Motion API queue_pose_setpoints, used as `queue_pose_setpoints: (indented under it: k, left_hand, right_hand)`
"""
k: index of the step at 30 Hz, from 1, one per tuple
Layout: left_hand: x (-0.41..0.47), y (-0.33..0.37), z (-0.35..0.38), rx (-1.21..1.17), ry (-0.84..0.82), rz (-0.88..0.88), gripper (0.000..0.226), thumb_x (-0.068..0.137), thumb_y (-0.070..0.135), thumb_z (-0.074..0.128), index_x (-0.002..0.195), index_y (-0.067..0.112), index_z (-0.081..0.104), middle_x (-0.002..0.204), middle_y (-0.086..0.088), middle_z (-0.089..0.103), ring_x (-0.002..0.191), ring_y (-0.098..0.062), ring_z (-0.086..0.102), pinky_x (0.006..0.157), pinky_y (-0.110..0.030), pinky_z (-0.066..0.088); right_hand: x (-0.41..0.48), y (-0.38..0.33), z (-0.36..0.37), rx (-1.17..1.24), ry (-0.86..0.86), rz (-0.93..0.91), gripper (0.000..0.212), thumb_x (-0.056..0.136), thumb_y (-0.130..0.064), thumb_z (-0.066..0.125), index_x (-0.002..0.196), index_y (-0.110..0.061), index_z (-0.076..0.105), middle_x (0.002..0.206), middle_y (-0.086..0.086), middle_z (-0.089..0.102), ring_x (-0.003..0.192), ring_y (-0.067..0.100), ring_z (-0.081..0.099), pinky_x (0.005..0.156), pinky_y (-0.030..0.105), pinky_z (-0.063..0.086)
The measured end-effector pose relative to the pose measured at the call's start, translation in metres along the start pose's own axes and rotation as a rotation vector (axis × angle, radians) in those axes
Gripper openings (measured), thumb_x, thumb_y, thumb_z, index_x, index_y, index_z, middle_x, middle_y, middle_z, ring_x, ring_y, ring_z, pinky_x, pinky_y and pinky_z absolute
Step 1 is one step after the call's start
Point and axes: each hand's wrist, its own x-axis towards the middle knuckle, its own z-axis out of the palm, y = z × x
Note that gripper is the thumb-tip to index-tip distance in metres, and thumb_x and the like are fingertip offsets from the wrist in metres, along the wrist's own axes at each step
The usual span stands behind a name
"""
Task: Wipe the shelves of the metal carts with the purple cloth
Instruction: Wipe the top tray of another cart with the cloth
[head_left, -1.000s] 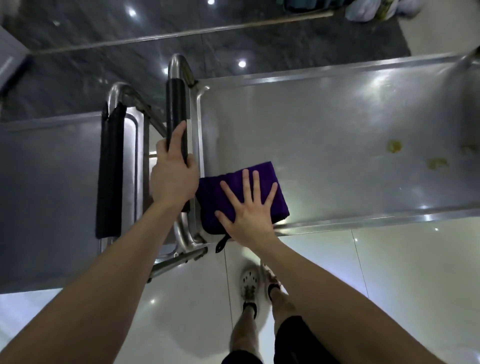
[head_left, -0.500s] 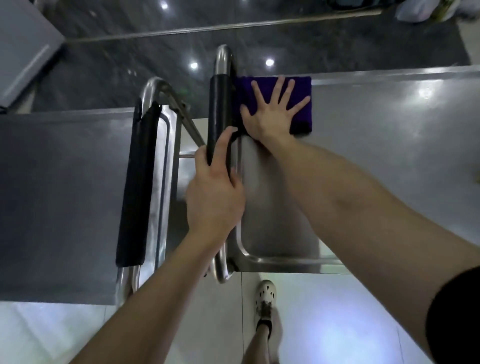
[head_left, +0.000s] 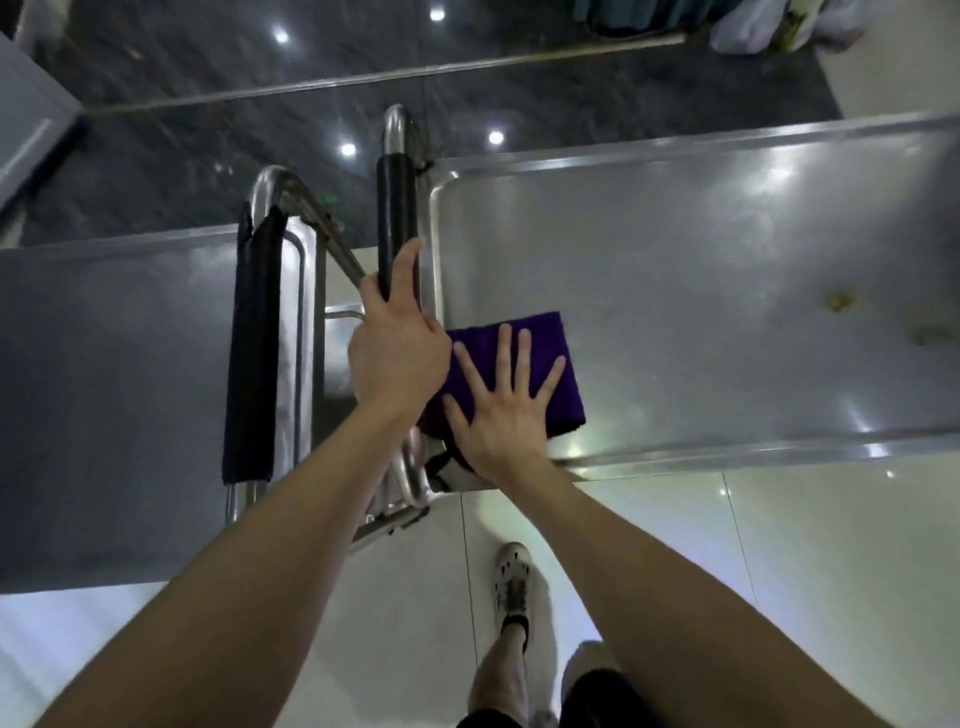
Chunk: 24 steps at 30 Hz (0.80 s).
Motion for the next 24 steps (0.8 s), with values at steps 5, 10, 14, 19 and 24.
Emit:
queue_pose_setpoints:
  k: [5, 10, 14, 19, 24]
  left_hand:
    - [0.002, 0.0, 0.001, 0.004, 0.005, 0.011, 0.074, 0.106, 0.019, 0.053, 0.166, 0.049, 0.021, 0.156, -0.017, 0.042, 0.089, -0.027, 0.061, 0.076, -0.042, 0.054]
    - [0.002, -0.001, 0.0, -0.005, -0.003, -0.007, 0.076, 0.106, 0.018, 0.053, 0.167, 0.049, 0.021, 0.16, -0.016, 0.039, 0.104, -0.035, 0.067, 0.083, -0.044, 0.056]
    - [0.001, -0.001, -0.002, -0.056, -0.008, -0.015, 0.075, 0.106, 0.017, 0.053, 0.167, 0.049, 0.023, 0.161, -0.012, 0.038, 0.105, -0.031, 0.064, 0.091, -0.046, 0.057]
    - [0.003, -0.007, 0.002, -0.104, -0.004, -0.011, 0.077, 0.106, 0.015, 0.058, 0.166, 0.05, 0.026, 0.156, -0.01, 0.043, 0.12, -0.031, 0.06, 0.102, -0.046, 0.052]
    - [0.003, -0.008, 0.002, -0.018, 0.011, -0.046, 0.078, 0.105, 0.022, 0.058, 0.163, 0.059, 0.022, 0.159, -0.004, 0.043, 0.123, -0.039, 0.062, 0.092, -0.051, 0.052]
  right_hand:
    - [-0.031, 0.02, -0.002, -0.042, -0.04, -0.08, 0.075, 0.106, -0.073, 0.019, 0.172, -0.042, 0.007, 0.181, 0.015, -0.007, 0.165, 0.038, -0.016, 0.123, 0.078, -0.002]
    - [-0.039, 0.056, -0.013, -0.002, -0.097, 0.001, 0.074, 0.104, -0.076, 0.017, 0.171, -0.047, 0.002, 0.181, 0.006, -0.013, 0.165, 0.03, -0.019, 0.125, 0.074, -0.008]
    - [-0.044, 0.145, -0.035, -0.011, -0.128, 0.134, 0.077, 0.101, -0.083, 0.012, 0.169, -0.051, -0.007, 0.18, 0.003, -0.019, 0.164, 0.028, -0.024, 0.125, 0.072, -0.009]
    - [-0.005, 0.246, -0.072, -0.016, -0.179, 0.23, 0.095, 0.088, -0.1, 0.01, 0.168, -0.052, -0.009, 0.178, 0.001, -0.026, 0.163, 0.026, -0.028, 0.125, 0.072, -0.012]
    - [0.093, 0.296, -0.098, 0.026, -0.193, 0.293, 0.105, 0.08, -0.106, 0.007, 0.168, -0.052, -0.008, 0.178, 0.006, -0.024, 0.163, 0.031, -0.027, 0.122, 0.076, -0.013]
